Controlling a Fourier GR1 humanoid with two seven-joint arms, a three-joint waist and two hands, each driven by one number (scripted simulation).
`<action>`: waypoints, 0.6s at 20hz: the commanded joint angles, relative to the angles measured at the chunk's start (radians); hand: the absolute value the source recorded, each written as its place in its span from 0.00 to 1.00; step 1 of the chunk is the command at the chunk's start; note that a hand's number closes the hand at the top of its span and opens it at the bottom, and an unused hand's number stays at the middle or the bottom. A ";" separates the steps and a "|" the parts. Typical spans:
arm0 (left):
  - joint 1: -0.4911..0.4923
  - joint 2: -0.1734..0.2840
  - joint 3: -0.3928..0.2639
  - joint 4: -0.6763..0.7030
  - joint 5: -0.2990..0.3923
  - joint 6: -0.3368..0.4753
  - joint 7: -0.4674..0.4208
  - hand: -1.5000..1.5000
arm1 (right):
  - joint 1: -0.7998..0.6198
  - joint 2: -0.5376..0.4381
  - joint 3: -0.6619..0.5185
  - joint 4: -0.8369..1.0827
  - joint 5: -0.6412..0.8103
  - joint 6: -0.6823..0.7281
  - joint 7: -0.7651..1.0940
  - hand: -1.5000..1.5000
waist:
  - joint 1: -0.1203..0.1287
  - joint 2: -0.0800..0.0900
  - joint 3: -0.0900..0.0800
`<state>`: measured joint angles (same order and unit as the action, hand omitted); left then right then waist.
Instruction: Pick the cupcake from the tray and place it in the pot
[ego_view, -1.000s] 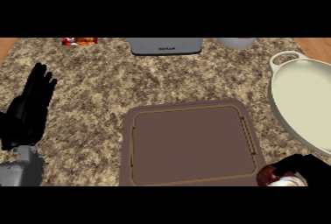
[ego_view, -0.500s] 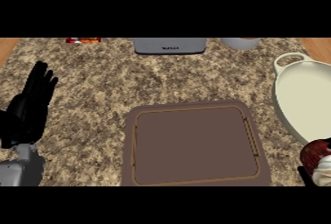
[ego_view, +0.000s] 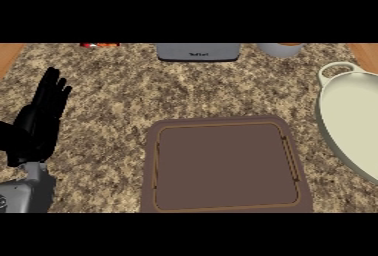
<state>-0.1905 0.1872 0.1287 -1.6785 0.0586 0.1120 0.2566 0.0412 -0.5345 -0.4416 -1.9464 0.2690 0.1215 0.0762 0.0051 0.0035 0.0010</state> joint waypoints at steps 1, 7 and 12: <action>-0.034 0.019 0.012 0.026 0.008 -0.015 0.003 0.50 | -0.024 -0.071 -0.003 0.156 0.234 -0.103 -0.128 1.00 | 0.018 0.009 0.001; -0.004 0.008 0.016 0.041 0.024 -0.038 -0.043 0.50 | -0.168 -0.075 0.033 0.556 0.331 -0.240 -0.304 1.00 | 0.014 0.003 0.000; -0.037 -0.023 0.005 0.119 0.006 -0.024 -0.090 0.50 | -0.370 -0.050 0.101 0.852 0.363 -0.271 -0.340 1.00 | 0.017 0.004 0.000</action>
<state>-0.2117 0.1741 0.1280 -1.6081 0.0557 0.0970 0.2010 -0.2157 -0.6060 -0.3717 -1.3117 0.6039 -0.1100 -0.2133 0.0187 0.0062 0.0009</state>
